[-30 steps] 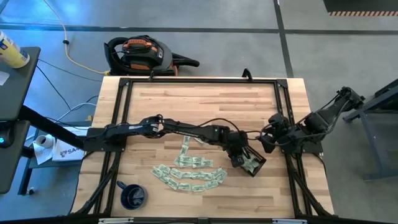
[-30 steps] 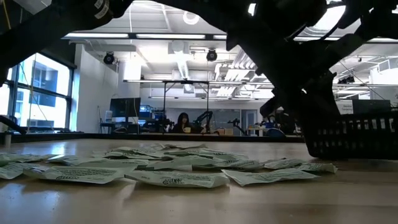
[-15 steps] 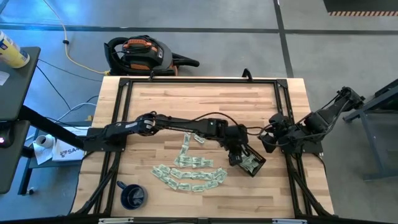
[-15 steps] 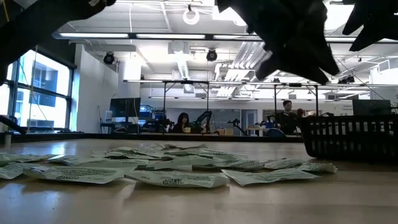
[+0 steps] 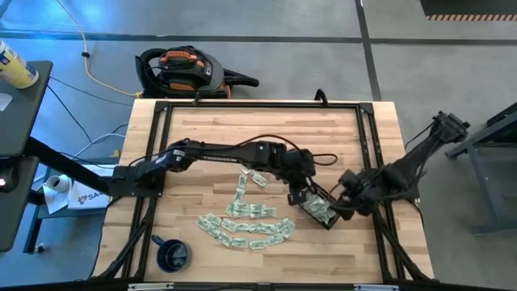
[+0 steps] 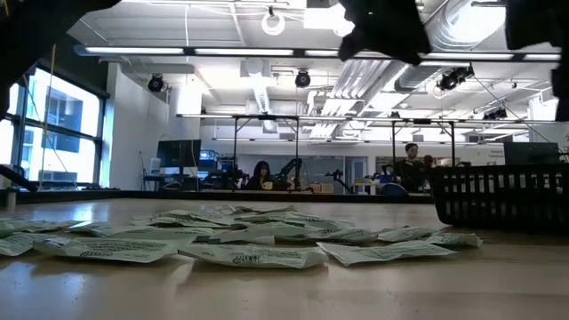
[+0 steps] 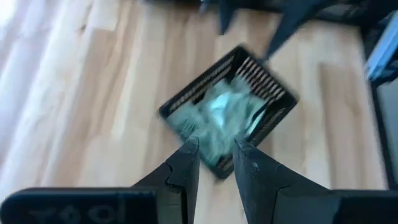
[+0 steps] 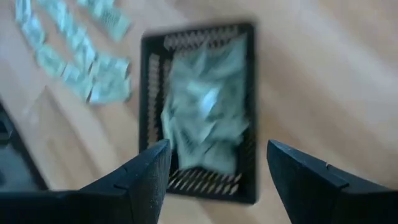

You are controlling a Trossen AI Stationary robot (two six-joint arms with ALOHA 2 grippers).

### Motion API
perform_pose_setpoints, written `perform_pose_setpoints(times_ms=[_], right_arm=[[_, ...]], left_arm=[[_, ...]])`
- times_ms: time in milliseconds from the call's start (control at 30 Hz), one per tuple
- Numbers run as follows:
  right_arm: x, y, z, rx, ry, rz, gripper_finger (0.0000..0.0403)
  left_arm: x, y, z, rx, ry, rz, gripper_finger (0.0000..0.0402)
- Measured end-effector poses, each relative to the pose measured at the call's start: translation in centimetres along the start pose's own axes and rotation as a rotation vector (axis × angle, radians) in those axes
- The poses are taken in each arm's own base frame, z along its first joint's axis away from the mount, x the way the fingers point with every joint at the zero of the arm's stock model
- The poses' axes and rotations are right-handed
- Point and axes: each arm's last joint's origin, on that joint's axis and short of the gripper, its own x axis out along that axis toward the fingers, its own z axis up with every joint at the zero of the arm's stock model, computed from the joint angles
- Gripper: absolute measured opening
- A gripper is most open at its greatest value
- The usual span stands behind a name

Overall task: Pick and place Stevia / Truvia into bins
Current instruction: Adjust the black bin

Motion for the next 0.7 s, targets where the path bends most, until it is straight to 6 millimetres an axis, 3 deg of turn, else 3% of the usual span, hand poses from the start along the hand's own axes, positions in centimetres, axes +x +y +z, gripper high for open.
perform_pose_setpoints(times_ms=[133, 367, 533, 700], right_arm=[[1.1, 1.1, -1.8, -0.001, 0.087, 0.045, 0.0257], [1.3, 3.3, -5.2, -0.031, 0.237, 0.02, 0.0257], [3.9, 3.6, -8.3, -0.072, 0.329, -0.134, 0.0257], [6.4, 4.4, -8.2, -0.023, 0.314, -0.155, 0.0253]], left_arm=[[-0.3, 0.2, -0.7, 0.011, 0.075, 0.029, 0.0131], [-0.5, 0.1, -0.8, 0.013, 0.081, 0.028, 0.0131], [-0.4, -0.1, -0.4, 0.018, 0.046, -0.005, 0.0131], [-0.4, -0.3, -0.4, 0.048, 0.058, -0.076, 0.0131]])
